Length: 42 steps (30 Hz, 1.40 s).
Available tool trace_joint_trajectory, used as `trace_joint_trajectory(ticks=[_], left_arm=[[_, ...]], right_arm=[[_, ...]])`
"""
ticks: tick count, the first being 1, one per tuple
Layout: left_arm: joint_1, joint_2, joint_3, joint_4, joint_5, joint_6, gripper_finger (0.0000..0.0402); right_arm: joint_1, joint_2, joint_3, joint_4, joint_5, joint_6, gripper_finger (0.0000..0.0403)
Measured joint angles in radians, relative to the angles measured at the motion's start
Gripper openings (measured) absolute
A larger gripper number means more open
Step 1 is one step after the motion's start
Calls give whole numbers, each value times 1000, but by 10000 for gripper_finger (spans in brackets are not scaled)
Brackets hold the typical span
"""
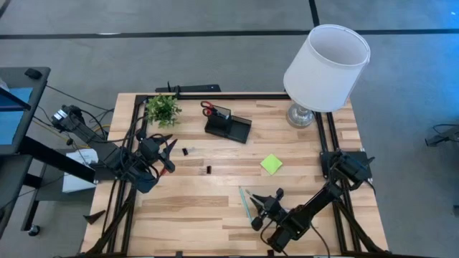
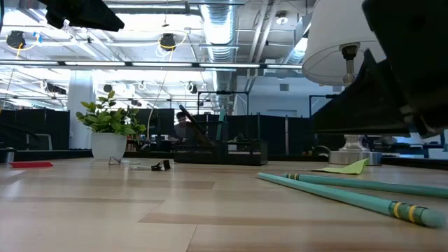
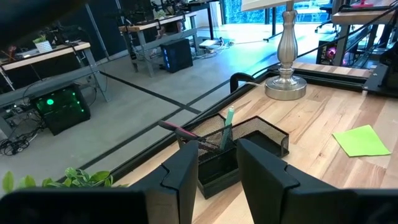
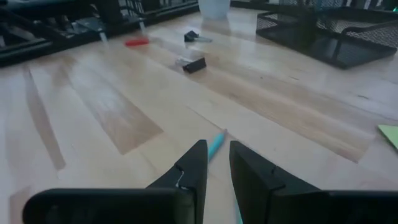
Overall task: Pick and place office supplies into organizer
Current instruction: Put the right blue pencil into the desk organizer
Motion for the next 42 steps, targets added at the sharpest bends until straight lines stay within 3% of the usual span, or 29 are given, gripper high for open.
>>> trace_joint_trajectory(ticks=[26, 42], left_arm=[[0, 0, 0, -12, 2, 0, 109], [0, 0, 0, -18, 2, 0, 109]], right_arm=[[-29, 81, -23, -10, -159, 198, 63], [-39, 79, -25, 46, -232, 95, 63]])
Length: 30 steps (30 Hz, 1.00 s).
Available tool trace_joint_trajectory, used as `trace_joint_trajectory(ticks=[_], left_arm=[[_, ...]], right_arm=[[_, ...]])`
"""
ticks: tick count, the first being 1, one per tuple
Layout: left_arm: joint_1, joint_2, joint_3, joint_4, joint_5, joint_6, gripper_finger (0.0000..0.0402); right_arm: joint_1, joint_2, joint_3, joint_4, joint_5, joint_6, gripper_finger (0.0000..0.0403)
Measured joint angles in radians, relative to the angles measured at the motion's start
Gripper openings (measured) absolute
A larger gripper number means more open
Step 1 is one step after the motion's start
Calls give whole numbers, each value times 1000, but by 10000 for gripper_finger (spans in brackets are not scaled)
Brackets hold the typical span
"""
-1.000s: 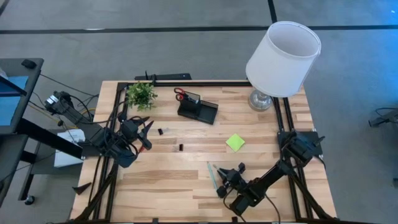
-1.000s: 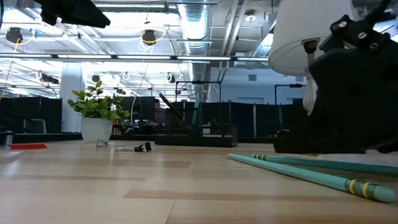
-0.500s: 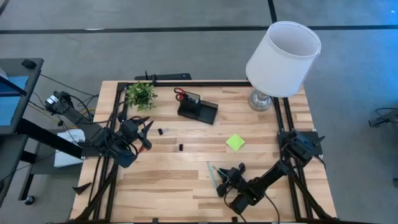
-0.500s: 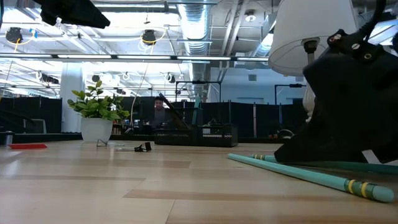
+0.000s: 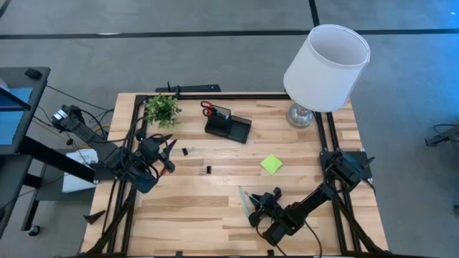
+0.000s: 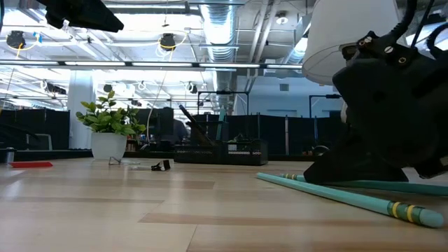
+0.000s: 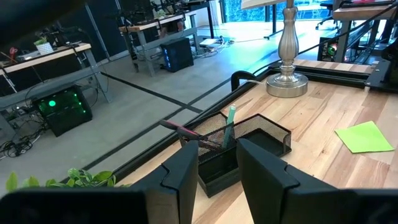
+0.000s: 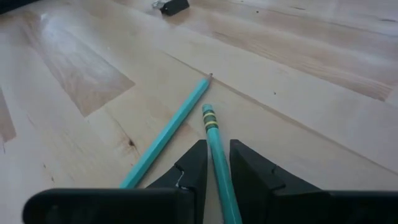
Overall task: Pick and place office supplies into organizer
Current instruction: Put the right blue pencil into the desk organizer
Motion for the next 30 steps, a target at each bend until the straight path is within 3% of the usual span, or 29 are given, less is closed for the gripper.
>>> trace_joint_trajectory(ticks=[14, 20, 30], left_arm=[[0, 0, 0, 0, 7, 0, 109], [0, 0, 0, -8, 7, 0, 109], [7, 0, 0, -12, 6, 0, 109]], right_arm=[[-10, -1, 0, 26, -17, 50, 63], [-9, 78, 26, 65, 122, -36, 63], [-7, 108, 75, 46, 97, -54, 63]])
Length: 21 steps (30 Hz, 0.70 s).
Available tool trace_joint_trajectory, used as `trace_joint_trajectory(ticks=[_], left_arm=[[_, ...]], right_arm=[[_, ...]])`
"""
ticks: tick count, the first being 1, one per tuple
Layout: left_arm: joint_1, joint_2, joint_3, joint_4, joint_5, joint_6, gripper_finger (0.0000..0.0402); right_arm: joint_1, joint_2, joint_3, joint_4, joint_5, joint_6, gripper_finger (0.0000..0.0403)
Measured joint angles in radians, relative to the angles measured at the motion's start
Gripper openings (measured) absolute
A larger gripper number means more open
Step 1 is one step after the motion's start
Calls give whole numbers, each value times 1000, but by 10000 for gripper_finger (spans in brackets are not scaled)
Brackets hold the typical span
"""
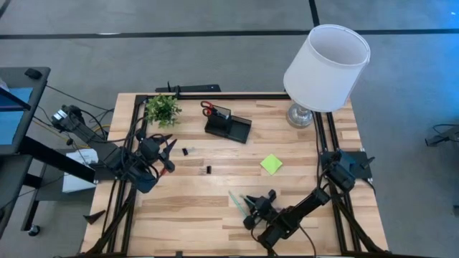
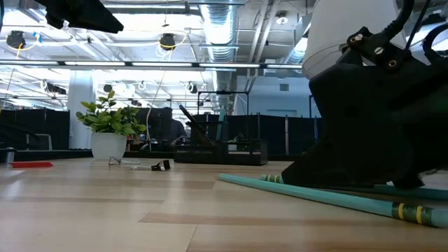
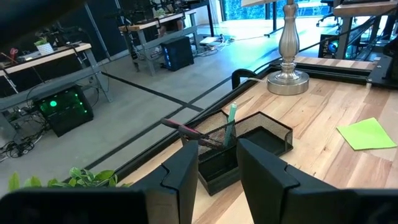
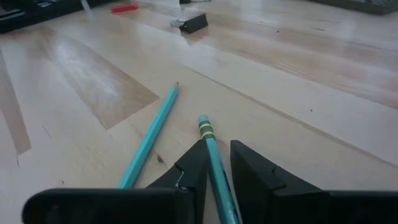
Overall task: Pick and place office supplies into organizer
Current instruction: Put the right blue pencil into the desk organizer
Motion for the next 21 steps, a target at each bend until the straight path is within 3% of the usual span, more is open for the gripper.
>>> trace_joint_trajectory(ticks=[16, 21], left_arm=[[51, 0, 0, -14, 29, 1, 109], [63, 0, 0, -14, 83, 0, 109]], right_arm=[[-16, 2, -6, 59, 4, -55, 63], [-16, 2, -6, 57, 4, -55, 63]])
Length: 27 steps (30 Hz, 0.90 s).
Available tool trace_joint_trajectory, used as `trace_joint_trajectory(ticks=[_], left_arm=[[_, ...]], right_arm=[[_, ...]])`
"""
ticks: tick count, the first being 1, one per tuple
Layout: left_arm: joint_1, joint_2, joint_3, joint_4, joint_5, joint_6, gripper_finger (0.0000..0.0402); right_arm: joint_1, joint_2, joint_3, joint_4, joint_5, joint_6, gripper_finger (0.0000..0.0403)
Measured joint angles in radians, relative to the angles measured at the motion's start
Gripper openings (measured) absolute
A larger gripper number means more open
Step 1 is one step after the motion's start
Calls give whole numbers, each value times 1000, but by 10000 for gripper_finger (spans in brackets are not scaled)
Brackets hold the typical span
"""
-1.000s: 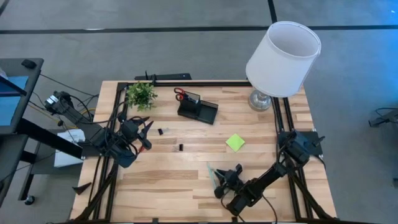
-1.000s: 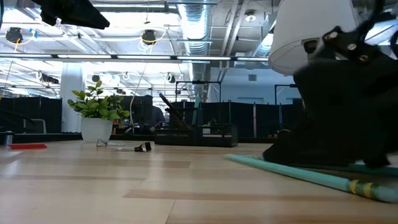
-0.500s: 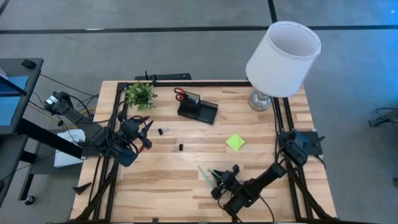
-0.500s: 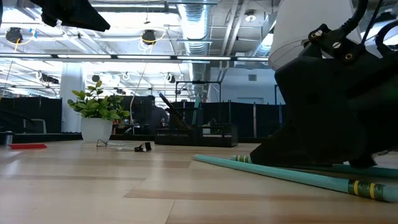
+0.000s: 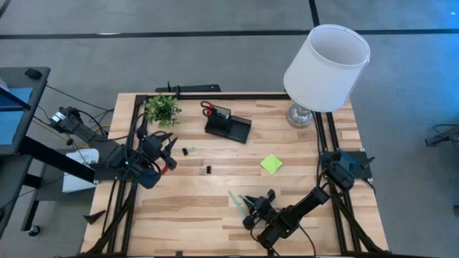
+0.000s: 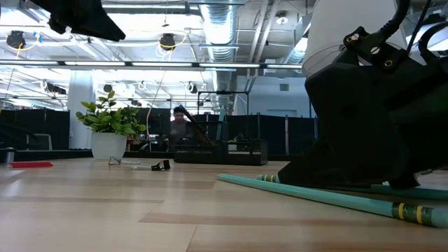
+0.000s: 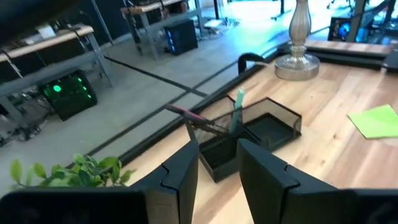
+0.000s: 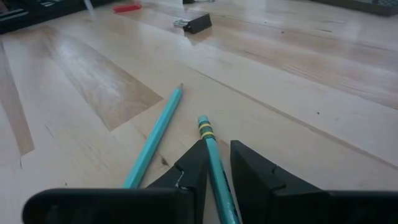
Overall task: Pick and place office supplies into organizer
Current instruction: Put the right blue pencil into the desk organizer
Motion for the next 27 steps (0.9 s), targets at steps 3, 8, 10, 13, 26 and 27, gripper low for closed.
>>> trace_joint_trajectory(ticks=[3, 8, 10, 13, 26, 27], left_arm=[[1, 0, 0, 0, 32, 0, 109], [1, 0, 0, 2, 72, 0, 109], [1, 0, 0, 4, 76, -5, 109], [1, 0, 0, 4, 85, -36, 109], [1, 0, 0, 4, 120, -42, 109], [1, 0, 0, 4, 120, -42, 109]], right_arm=[[0, 0, 0, -2, 0, 1, 63], [0, 0, 0, -4, 0, 3, 63], [0, 0, 0, -4, 0, 4, 63], [0, 0, 1, -10, 0, 11, 61], [-6, 0, 16, -32, -19, 37, 7], [-7, 0, 18, -33, -19, 37, 7]])
